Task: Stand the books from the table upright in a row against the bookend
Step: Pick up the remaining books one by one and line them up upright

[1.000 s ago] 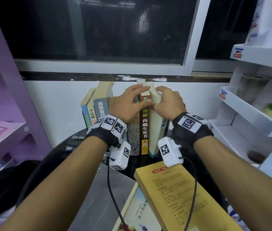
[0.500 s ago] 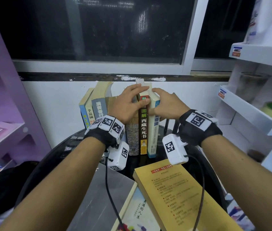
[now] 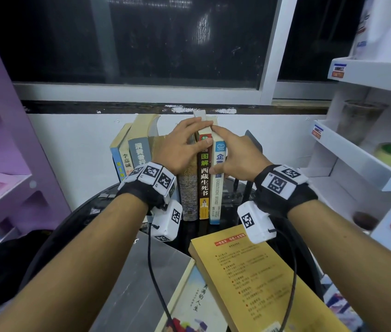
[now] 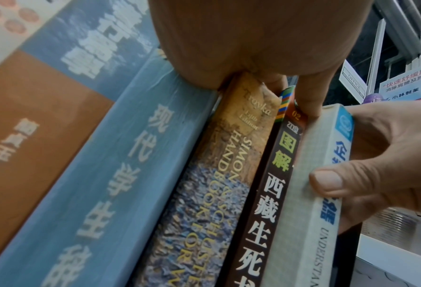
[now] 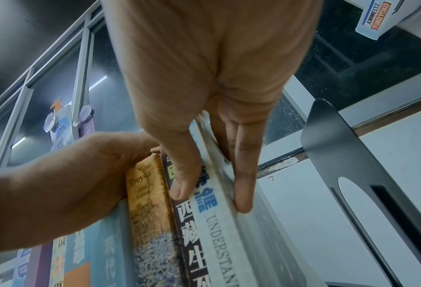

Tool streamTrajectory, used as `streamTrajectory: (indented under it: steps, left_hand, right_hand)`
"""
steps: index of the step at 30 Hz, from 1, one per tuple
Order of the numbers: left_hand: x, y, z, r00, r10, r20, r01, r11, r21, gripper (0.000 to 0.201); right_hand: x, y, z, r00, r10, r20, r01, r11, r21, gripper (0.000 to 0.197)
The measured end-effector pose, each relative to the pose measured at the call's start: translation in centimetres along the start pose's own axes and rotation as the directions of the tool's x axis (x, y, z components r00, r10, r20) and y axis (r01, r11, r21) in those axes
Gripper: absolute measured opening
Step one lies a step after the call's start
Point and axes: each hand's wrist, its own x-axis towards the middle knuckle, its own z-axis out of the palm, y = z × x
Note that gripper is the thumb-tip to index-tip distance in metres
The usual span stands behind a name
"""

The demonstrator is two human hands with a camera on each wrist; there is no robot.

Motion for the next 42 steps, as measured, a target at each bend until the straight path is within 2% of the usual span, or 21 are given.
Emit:
streamTrajectory:
  steps: [7, 18, 24, 42]
  left_hand:
    - [0.0, 0.2, 0.0, 1.0, -0.009, -0.008, 0.009, 1.0, -0.01, 0.044]
    - [0.1, -0.1, -0.2, 1.0, -0.009, 0.004, 0.009, 0.999, -0.035, 0.045]
    - [0.1, 0.2, -0.2, 1.0, 0.007, -0.008, -0.006, 1.0, 0.012, 0.044]
    - [-0.1, 0.1, -0.1, 0.998, 0.061, -0.029, -0.056, 0.989, 0.139, 0.044]
  right_hand:
    - [0.5, 0.6, 0.6, 0.997, -0.044, -0.057, 0.044, 0.999, -0.008, 0.094]
    - [1.6, 1.1, 0.5, 0.997, -0.064, -0.052, 0.063, 0.998, -0.005, 0.088]
    - [2.2, 1.1, -0.1, 1.0, -0.019, 0.004, 0.019, 0.993, -0.115, 0.103]
    - [2.1, 1.2, -0.2, 0.998, -0.017, 0.052, 0.022, 0.994, -0.104, 0.097]
